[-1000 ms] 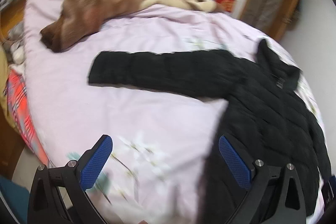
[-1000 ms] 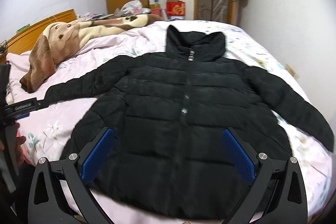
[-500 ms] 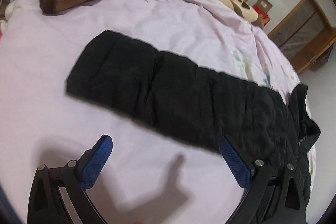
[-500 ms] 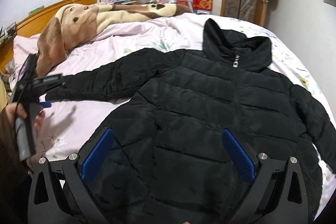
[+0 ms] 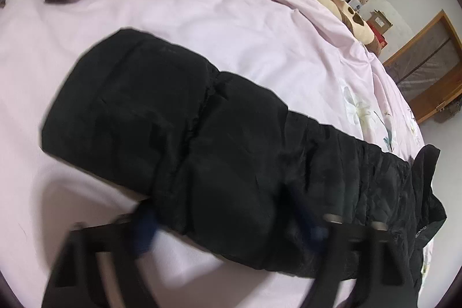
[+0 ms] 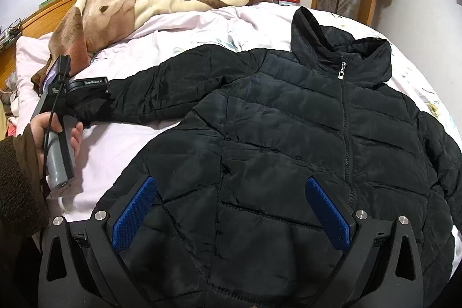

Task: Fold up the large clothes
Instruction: 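Lower the left gripper onto the jacket sleeve cuff and close on it, then lift the sleeve with the left gripper and lay it across the jacket body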

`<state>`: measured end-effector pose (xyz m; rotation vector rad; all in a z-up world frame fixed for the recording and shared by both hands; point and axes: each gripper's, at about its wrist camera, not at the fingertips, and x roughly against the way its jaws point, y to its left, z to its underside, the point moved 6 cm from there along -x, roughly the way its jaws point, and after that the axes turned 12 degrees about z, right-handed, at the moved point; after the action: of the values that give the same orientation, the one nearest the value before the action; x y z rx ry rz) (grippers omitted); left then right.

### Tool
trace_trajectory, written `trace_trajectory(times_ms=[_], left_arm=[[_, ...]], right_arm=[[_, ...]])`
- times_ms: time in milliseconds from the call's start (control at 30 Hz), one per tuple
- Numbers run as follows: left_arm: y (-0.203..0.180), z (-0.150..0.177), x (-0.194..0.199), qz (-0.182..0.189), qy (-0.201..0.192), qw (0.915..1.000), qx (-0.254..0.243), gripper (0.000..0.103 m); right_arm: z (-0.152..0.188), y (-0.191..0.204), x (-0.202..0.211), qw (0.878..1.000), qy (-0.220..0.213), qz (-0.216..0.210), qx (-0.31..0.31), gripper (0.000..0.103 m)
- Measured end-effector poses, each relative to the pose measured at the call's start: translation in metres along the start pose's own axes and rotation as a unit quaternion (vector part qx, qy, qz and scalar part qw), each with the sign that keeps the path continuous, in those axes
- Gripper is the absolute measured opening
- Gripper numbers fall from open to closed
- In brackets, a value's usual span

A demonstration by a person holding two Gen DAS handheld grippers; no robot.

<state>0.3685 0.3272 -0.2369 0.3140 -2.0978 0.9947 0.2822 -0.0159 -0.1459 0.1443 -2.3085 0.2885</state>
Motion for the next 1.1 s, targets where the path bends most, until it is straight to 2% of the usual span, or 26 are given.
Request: trace_trajectory(times_ms=[67, 100, 133, 167, 267, 400, 567, 667, 733, 833, 933, 1100], left_arm=[[-0.005, -0.002, 0.004, -0.004, -0.006, 0.9998, -0.017, 0.044], [-0.008, -0.003, 0.009, -0.006, -0.014, 0.9996, -0.025, 0.040], [-0.012, -0.005, 0.013, -0.008, -0.022, 0.9989, -0.039, 0.031], [-0.016, -0.005, 0.017, -0.012, -0.027, 0.9983, -0.051, 0.025], [-0.033, -0.008, 0.028, -0.015, -0.044, 0.9956, -0.081, 0.020], [-0.066, -0.008, 0.046, -0.022, -0.072, 0.9874, -0.139, 0.019], [-0.120, -0.003, 0.067, 0.002, -0.093, 0.9723, -0.215, 0.019], [-0.158, 0.007, 0.077, 0.010, -0.102, 0.9603, -0.260, 0.019], [-0.186, 0.015, 0.082, 0.020, -0.111, 0.9488, -0.295, 0.019], [-0.229, 0.032, 0.086, 0.046, -0.113, 0.9342, -0.335, 0.019], [-0.267, 0.051, 0.084, 0.068, -0.109, 0.9229, -0.363, 0.019], [-0.320, 0.084, 0.071, 0.108, -0.086, 0.9128, -0.385, 0.018]], right_arm=[[0.000, -0.001, 0.000, 1.000, 0.001, 0.001, -0.003, 0.102], [-0.001, -0.002, 0.000, 1.000, 0.001, 0.002, -0.006, 0.102], [-0.002, -0.003, 0.000, 1.000, 0.001, 0.002, -0.008, 0.102], [-0.002, -0.004, 0.001, 1.000, 0.001, 0.002, -0.009, 0.102], [-0.004, -0.006, 0.003, 1.000, 0.000, 0.004, -0.009, 0.102], [-0.010, -0.012, 0.008, 1.000, -0.007, 0.005, -0.016, 0.102], [-0.020, -0.026, 0.013, 0.999, -0.014, 0.010, -0.034, 0.102], [-0.026, -0.037, 0.018, 0.999, -0.023, 0.015, -0.045, 0.102], [-0.029, -0.047, 0.022, 0.998, -0.030, 0.021, -0.054, 0.102], [-0.033, -0.063, 0.027, 0.997, -0.036, 0.028, -0.067, 0.102], [-0.035, -0.082, 0.029, 0.995, -0.041, 0.040, -0.081, 0.102], [-0.034, -0.117, 0.032, 0.991, -0.043, 0.063, -0.109, 0.102]])
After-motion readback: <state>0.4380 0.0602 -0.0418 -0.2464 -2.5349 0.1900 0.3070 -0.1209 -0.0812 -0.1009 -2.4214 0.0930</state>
